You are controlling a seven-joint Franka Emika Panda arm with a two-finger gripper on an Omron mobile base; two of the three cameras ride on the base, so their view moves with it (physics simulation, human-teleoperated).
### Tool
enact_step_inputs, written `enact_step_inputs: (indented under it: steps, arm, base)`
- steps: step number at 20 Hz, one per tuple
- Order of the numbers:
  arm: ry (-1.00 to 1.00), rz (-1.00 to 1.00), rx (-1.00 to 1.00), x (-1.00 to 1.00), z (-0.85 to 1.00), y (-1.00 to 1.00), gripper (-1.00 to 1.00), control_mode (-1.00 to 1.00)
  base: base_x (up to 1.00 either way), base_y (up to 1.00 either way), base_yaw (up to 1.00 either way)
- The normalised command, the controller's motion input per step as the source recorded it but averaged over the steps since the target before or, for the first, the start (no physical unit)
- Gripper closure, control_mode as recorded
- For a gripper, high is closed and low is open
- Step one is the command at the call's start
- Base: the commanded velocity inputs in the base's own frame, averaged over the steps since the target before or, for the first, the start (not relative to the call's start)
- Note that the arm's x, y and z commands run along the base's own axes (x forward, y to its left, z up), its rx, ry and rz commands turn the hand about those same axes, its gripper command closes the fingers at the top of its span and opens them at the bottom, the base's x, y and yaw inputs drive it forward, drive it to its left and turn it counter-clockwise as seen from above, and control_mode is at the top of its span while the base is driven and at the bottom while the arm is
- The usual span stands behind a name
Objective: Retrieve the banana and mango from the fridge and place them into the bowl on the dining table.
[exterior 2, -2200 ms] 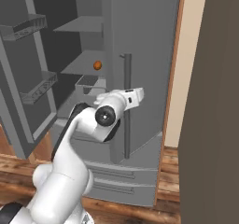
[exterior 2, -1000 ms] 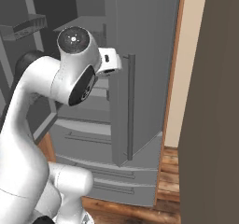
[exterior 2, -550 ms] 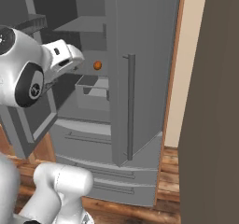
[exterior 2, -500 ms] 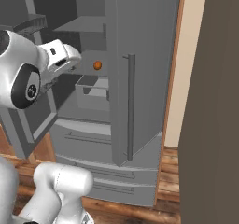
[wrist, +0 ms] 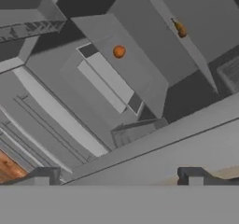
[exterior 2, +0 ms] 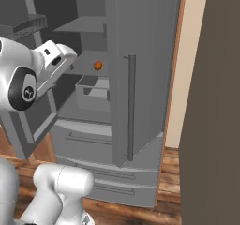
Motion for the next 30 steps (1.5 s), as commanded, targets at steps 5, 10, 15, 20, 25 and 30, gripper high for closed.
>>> enact_step_inputs:
  steps: [5,10,15,20,25,30]
  arm:
    - [0.11,0.0,-0.12,0.69,-0.04,0.0,-1.0,-1.0]
    - [0.06,0.0,-0.03,0.74,-0.34,-0.03,-1.0,-1.0]
    - [0.07,0.0,0.0,0.64,-0.51,-0.23,-1.0,-1.0]
    - [0.05,0.0,0.0,0.63,-0.38,-0.32,-1.0,-1.0]
    - [0.03,0.0,-0.02,0.64,-0.31,-0.29,-1.0,-1.0]
    - [0.03,-0.01,-0.04,0.43,-0.16,-0.21,-1.0,-1.0]
  base:
    - [0.0,0.0,0.0]
    - [0.0,0.0,0.0]
    - [0.0,0.0,0.0]
    - [0.0,0.0,0.0]
    - [0.0,0.0,0.0]
    - [0.0,0.0,0.0]
